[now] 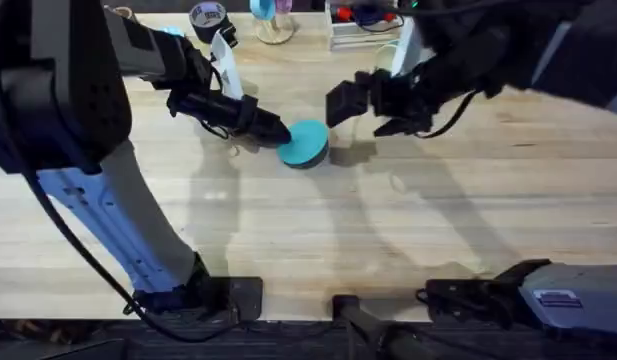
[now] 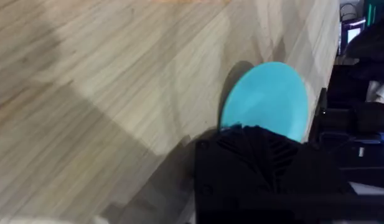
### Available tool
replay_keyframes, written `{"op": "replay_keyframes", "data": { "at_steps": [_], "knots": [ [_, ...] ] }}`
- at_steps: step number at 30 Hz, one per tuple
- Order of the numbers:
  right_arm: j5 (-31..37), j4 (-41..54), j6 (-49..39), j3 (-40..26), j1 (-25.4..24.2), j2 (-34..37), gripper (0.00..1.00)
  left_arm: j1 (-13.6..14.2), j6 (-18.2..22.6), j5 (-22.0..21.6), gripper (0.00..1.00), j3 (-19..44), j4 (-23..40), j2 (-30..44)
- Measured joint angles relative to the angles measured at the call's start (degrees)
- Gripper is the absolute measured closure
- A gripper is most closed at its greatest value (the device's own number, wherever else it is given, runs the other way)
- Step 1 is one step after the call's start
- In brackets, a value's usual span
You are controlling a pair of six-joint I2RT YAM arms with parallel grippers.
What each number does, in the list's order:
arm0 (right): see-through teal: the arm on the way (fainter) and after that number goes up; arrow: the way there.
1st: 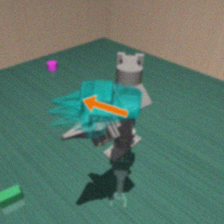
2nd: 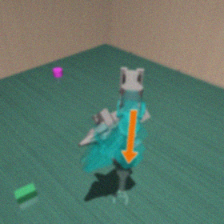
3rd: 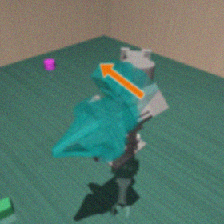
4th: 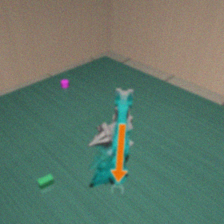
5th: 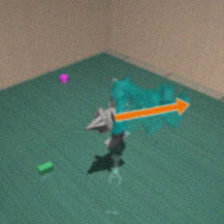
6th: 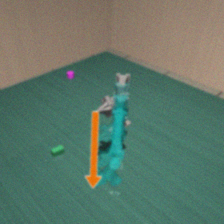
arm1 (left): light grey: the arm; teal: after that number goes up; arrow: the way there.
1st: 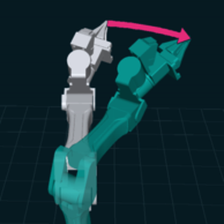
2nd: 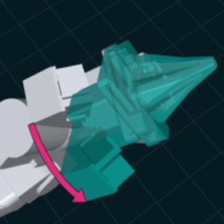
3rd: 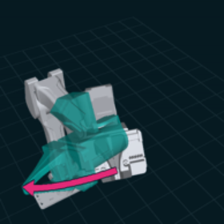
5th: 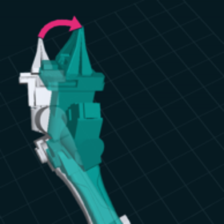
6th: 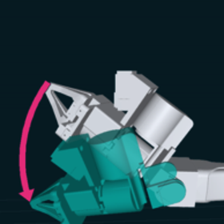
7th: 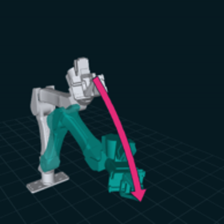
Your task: Pick up the plates from the table one by one and place each into a slot on the dish rack.
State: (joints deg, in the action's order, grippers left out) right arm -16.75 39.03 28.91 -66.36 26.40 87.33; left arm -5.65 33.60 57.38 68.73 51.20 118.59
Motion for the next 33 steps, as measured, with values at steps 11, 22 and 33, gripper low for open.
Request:
{"op": "replay_keyframes", "data": {
  "at_steps": [11, 22, 33],
  "knots": [
    [-0.04, -13.87, 10.92, 6.93, 5.81, -0.02, 0.014, 0.00, -0.02, -0.02, 0.960, 0.00, 0.00, 0.00],
    [3.51, -21.09, 20.93, 8.58, 10.13, 2.84, 0.078, 0.00, 0.00, -0.02, 0.961, 0.00, 0.00, 0.02],
    [7.76, -23.10, 25.77, 8.73, 12.38, 7.59, 0.079, 0.00, -0.02, 0.00, 0.960, 0.00, 0.00, 0.02]
  ]
}}
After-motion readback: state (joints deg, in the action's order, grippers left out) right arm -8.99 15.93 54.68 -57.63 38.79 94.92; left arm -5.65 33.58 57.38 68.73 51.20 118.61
